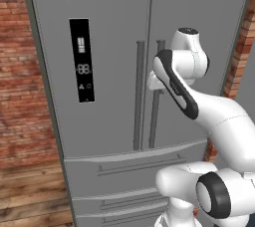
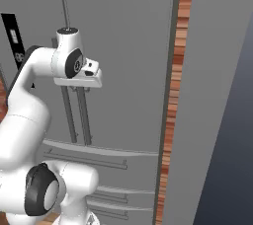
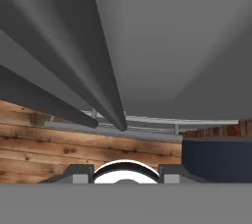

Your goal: Open the fridge, grab two sodas, and place both sodas inside the bowl with ice on the dining counter.

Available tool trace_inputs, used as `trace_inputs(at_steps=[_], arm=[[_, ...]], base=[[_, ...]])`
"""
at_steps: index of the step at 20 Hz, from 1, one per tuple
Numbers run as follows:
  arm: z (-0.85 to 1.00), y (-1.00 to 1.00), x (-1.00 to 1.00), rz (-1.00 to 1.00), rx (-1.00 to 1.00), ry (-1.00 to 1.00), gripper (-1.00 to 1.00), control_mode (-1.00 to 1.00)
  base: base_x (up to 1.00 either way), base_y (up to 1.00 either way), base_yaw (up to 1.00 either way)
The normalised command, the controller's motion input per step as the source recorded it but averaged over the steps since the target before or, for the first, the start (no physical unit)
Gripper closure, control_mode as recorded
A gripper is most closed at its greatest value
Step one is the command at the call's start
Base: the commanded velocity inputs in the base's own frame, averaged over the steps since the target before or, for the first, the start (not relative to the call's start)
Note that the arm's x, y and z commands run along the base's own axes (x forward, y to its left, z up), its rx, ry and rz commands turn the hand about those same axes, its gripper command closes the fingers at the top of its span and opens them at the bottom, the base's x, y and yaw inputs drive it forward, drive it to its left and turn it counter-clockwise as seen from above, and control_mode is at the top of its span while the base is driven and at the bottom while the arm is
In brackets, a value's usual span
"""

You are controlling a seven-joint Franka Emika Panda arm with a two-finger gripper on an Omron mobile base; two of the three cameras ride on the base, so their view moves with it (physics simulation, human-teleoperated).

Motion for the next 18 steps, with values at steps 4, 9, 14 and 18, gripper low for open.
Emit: trace_inputs(at_steps=[4, 9, 14, 18], arm=[[0.0, 0.0, -0.06, 0.0, 0.0, -0.01, -1.0, 1.0], [0.0, 0.0, 0.0, 0.0, 0.0, 0.0, -1.0, 1.0], [0.0, 0.0, 0.0, 0.0, 0.0, 0.0, -1.0, 1.0], [0.0, 0.0, 0.0, 0.0, 0.0, 0.0, -1.0, 1.0]], base=[[-0.1, 0.02, 0.0], [-0.32, 0.2, 0.0], [-0.21, 0.27, 0.0], [-0.12, 0.29, 0.0]])
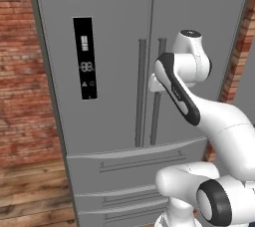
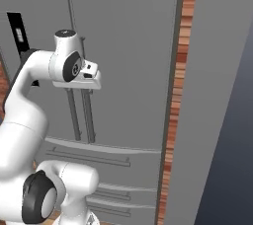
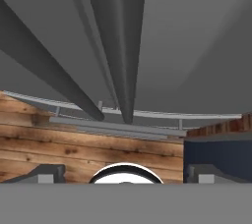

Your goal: Open the fridge, grab two sodas, and place both sodas inside the bowl with ice on the dining counter.

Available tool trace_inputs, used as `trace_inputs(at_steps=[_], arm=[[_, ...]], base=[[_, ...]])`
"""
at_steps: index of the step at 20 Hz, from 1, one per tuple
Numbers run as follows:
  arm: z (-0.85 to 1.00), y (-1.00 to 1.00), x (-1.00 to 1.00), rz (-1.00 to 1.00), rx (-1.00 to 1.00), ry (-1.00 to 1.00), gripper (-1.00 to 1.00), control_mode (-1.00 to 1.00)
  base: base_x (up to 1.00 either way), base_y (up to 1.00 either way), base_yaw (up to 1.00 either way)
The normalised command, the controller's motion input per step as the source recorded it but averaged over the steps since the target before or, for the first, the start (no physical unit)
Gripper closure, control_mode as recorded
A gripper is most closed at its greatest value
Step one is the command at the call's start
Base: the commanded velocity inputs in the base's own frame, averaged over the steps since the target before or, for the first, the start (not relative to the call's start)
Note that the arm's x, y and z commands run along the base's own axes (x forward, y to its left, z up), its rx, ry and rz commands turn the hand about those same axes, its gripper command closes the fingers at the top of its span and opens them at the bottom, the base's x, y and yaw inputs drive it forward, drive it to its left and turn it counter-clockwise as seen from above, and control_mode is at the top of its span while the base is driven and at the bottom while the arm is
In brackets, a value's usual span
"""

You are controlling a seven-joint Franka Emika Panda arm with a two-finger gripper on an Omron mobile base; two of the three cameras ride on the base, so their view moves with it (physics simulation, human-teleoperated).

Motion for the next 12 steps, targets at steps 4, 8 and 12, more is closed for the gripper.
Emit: trace_inputs(at_steps=[4, 8, 12], arm=[[0.0, 0.0, 0.0, 0.0, 0.0, 0.0, -1.0, 1.0], [0.0, 0.0, 0.0, 0.0, 0.0, 0.0, -1.0, 1.0], [0.0, 0.0, 0.0, 0.0, 0.0, 0.0, -1.0, 1.0]], base=[[-0.11, 0.33, 0.0], [-0.13, 0.34, 0.0], [-0.19, 0.26, 0.0]])
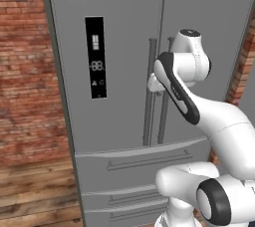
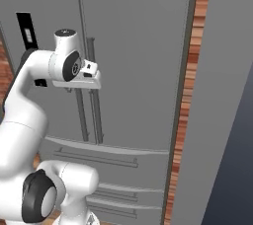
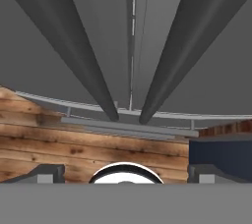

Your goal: Open the fridge, grab two sodas, and place both sodas inside the bowl with ice on the dining counter.

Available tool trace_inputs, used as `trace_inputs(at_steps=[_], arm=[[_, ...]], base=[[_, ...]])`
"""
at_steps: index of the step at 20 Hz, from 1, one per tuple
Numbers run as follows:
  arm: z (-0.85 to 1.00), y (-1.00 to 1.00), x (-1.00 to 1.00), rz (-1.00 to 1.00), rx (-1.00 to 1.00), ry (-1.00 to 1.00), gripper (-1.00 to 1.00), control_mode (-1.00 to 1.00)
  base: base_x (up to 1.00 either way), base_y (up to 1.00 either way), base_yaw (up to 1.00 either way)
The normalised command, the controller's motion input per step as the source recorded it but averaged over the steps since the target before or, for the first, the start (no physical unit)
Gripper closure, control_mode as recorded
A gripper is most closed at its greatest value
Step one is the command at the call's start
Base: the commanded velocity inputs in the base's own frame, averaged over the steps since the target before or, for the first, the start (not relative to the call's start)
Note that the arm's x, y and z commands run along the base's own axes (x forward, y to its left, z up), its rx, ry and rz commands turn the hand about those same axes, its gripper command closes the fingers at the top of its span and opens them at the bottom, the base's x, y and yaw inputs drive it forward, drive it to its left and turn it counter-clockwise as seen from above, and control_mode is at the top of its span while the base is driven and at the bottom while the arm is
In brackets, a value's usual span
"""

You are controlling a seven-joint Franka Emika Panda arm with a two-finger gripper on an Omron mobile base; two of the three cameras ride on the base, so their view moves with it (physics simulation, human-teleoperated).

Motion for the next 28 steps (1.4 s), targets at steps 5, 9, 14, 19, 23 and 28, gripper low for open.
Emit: trace_inputs(at_steps=[5, 9, 14, 19, 23, 28], arm=[[-0.02, 0.0, 0.02, 0.0, 0.0, 0.01, -1.0, -1.0], [-0.14, -0.16, 0.02, 0.0, -0.01, -0.09, -1.0, -1.0], [-0.02, -0.28, -0.1, 0.0, -0.07, -0.37, -1.0, -1.0], [0.03, -0.22, 0.11, 0.0, -0.01, -0.3, -1.0, -1.0], [0.04, -0.04, 0.31, 0.0, 0.07, -0.15, -1.0, -1.0], [0.07, 0.0, 0.37, 0.0, 0.13, -0.07, -1.0, -1.0]], base=[[-0.17, 0.04, 0.0], [0.0, 0.0, 0.0], [0.0, 0.0, 0.0], [0.0, 0.0, 0.0], [0.0, 0.0, 0.0], [0.0, 0.0, 0.0]])
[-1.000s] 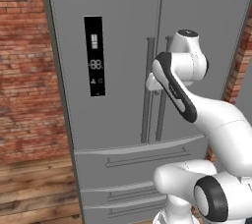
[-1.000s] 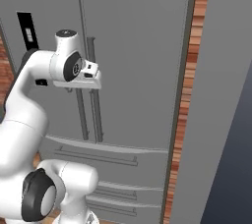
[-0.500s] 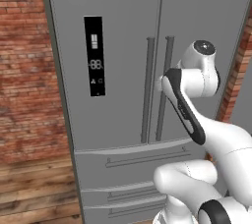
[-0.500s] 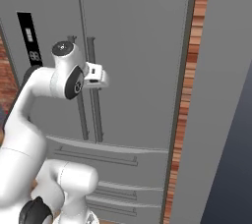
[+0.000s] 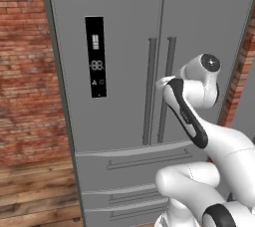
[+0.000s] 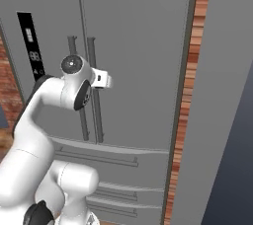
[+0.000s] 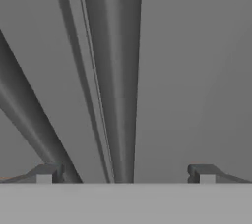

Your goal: Open the fridge, grab two sodas, and place both sodas inside the bowl with ice on the dining counter.

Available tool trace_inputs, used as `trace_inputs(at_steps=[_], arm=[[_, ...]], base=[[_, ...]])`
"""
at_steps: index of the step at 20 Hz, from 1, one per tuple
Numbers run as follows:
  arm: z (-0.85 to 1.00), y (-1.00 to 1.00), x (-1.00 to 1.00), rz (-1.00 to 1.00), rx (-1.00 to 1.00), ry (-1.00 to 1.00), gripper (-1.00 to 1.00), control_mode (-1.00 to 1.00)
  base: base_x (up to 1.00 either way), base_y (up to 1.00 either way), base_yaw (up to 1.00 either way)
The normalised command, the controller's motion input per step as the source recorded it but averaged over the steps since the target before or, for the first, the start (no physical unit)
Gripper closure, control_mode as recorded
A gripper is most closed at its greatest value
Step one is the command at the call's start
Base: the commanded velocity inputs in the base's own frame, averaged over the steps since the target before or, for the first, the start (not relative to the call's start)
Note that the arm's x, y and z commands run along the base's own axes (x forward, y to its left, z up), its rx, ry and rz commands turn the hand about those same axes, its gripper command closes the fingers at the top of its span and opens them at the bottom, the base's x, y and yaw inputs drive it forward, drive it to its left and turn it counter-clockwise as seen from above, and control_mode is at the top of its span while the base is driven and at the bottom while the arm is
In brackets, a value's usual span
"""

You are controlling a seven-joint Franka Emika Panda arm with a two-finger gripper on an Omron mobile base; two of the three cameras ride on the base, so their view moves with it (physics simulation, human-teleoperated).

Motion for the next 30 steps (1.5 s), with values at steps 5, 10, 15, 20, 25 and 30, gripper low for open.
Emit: trace_inputs(at_steps=[5, 10, 15, 20, 25, 30], arm=[[0.01, 0.01, 0.42, -0.02, 0.06, -0.01, -1.0, -1.0], [0.0, 0.02, 0.36, -0.02, 0.0, 0.0, -1.0, -1.0], [0.0, 0.02, 0.38, 0.0, 0.0, 0.0, -1.0, -1.0], [0.0, 0.03, 0.42, 0.0, 0.0, 0.0, -1.0, -1.0], [-0.01, 0.07, 0.24, 0.0, 0.0, 0.01, 1.0, -1.0], [0.03, 0.0, -0.31, 0.0, 0.0, 0.01, 1.0, -1.0]], base=[[0.0, 0.0, 0.0], [0.0, 0.0, 0.0], [0.0, 0.0, 0.0], [0.0, 0.0, 0.0], [0.0, 0.0, 0.0], [0.0, 0.0, 0.0]])
